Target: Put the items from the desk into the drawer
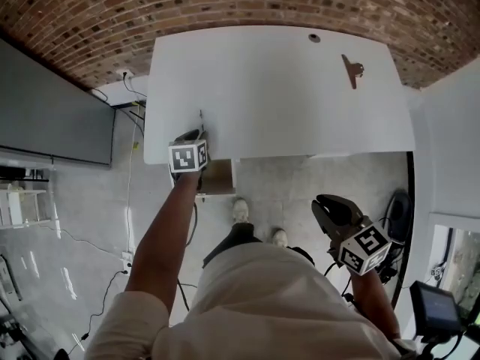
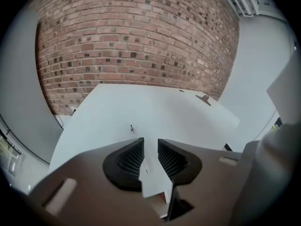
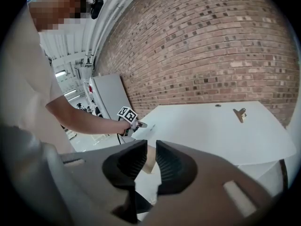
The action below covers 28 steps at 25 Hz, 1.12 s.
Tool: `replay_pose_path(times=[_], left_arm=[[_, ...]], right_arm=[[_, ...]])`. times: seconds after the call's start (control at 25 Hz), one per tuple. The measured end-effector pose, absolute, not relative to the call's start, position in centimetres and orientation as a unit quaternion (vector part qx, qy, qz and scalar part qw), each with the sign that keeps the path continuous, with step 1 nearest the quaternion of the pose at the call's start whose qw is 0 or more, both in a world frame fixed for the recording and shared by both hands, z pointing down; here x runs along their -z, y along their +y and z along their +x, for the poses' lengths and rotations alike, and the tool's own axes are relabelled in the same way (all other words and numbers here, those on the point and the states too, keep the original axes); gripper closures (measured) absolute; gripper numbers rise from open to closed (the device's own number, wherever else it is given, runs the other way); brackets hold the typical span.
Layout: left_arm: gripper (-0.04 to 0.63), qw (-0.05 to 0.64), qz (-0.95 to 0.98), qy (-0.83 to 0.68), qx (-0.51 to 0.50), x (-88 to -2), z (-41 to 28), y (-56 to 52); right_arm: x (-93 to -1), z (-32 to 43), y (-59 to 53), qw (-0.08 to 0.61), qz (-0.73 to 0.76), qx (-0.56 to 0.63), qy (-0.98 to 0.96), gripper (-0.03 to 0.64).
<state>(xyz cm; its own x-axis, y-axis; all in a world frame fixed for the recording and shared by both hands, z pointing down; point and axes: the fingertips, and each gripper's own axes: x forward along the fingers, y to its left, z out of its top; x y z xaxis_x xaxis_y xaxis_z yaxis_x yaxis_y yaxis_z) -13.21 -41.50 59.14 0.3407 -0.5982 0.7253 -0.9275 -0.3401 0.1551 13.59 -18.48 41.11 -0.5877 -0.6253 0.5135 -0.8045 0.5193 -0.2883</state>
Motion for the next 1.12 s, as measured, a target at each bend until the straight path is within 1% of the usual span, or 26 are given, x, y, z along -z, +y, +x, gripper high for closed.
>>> replay_pose_path(times=[0.24,0.56,0.84,1.12], left_arm=[[0.492,0.320,0.743,-0.493,-0.319,-63.7,-14.5,-45.4],[0.489,0.335,0.726,-0.483,-0.356,-66.9,-14.2,-46.6],[0.546,0.348,0.719,-0.490,-0.349,-67.0,-14.0,-46.4],[0.545,0.341,0.732,-0.489,-0.329,-65.7,-13.4,-45.6]], right_arm=[[-42.1,13.3,-20.4,0.177,0.452,-0.279,-0.828,0.568],[-42.8,13.6,-22.2,0.174,0.470,-0.289,-0.816,0.568],[-42.9,13.6,-22.5,0.174,0.471,-0.293,-0.814,0.568],[-43.0,13.2,-22.0,0.174,0.456,-0.290,-0.823,0.568]])
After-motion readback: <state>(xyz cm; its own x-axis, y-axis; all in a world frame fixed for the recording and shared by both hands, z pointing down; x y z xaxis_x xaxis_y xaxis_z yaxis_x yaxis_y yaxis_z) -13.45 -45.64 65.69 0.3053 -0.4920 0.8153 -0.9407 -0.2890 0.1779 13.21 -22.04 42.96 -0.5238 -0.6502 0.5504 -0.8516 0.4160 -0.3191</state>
